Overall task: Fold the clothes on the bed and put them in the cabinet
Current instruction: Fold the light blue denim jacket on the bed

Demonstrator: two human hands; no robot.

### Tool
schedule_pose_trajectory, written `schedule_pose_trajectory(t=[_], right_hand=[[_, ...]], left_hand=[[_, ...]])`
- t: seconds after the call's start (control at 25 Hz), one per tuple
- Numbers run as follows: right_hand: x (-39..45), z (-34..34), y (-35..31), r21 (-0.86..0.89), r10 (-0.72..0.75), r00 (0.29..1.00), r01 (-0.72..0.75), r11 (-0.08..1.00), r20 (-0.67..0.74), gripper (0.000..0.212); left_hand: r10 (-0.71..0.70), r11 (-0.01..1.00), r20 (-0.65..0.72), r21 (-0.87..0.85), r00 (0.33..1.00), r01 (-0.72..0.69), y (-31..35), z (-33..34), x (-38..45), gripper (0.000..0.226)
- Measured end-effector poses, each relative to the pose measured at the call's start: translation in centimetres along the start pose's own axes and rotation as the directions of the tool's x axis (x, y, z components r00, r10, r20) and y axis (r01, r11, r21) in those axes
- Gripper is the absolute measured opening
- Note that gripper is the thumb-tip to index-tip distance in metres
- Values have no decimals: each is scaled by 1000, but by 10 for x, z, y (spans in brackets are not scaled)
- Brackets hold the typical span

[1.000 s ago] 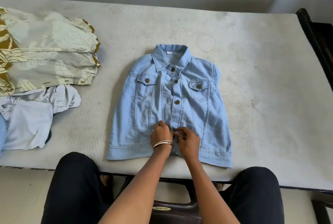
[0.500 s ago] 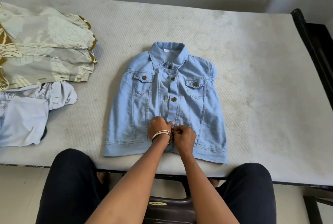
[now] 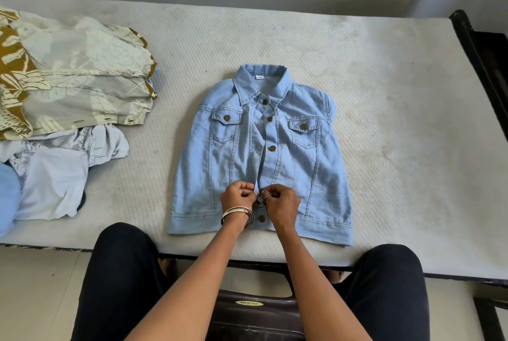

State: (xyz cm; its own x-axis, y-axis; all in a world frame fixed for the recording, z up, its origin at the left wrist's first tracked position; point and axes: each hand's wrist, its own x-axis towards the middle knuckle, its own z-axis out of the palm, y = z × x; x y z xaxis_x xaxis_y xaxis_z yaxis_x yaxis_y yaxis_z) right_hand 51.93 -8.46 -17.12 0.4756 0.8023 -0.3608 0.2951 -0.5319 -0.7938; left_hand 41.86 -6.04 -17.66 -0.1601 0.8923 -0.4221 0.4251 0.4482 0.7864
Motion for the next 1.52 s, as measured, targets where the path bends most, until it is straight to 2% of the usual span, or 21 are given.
schedule_pose_trajectory(t=[0.08,0.2,0.28,0.36,0.44,0.56,0.72,0.8,0.84,1.08,1.16,1.32,1.4,1.52], right_hand=[[-2,-2,-1,-23,-46,999,46,999,16,8],[-3,-11,-2,-3,-66,993,67,998,96,18],[-1,-20,0,50,-42,986,35,998,159,28],[-3,-27,0,112,-12,975,-13,994,221,35],[-4,-32,-2,154,-11,962,-32,988,271,37],[-6,-37,-5,144,-15,949,-31,989,314,26],[-7,-36,-9,99,-47,932,11,995,359,17],[-7,-28,-11,9,-12,958,9,1000,285,8],[-6,-24,-12,-42,-4,972,15,999,236,11],[-14,-12,-9,-177,-119,984,142,974,136,14],[-16,-12,-5,-171,-154,979,176,970,135,14],[-18,-17,2,-118,-200,964,223,968,175,14],[-18,-20,4,-51,-124,972,137,989,200,14],[-16,-27,7,214,80,942,-155,964,325,12]], left_hand=[[-23,999,-6,-47,1000,23,3,-2,-7,25],[-62,990,-4,-127,998,61,7,-5,-13,18],[-85,977,36,-195,996,91,10,-8,-18,12],[-109,953,75,-275,991,125,11,-11,-21,20],[-110,950,56,-288,992,122,13,-13,-26,19],[-94,968,5,-232,996,93,14,-14,-32,9],[70,996,-57,52,996,-67,13,-15,-30,10],[114,984,-62,146,991,-104,15,-12,-33,7],[127,976,-61,186,990,-113,16,-10,-35,7],[164,955,-18,254,986,-154,20,-15,-36,8],[157,951,30,267,987,-159,23,-19,-33,8],[7,955,118,293,993,-41,31,-24,-20,15],[-103,971,196,231,975,56,34,-28,-14,15],[-188,981,351,119,917,155,30,-34,-11,19]])
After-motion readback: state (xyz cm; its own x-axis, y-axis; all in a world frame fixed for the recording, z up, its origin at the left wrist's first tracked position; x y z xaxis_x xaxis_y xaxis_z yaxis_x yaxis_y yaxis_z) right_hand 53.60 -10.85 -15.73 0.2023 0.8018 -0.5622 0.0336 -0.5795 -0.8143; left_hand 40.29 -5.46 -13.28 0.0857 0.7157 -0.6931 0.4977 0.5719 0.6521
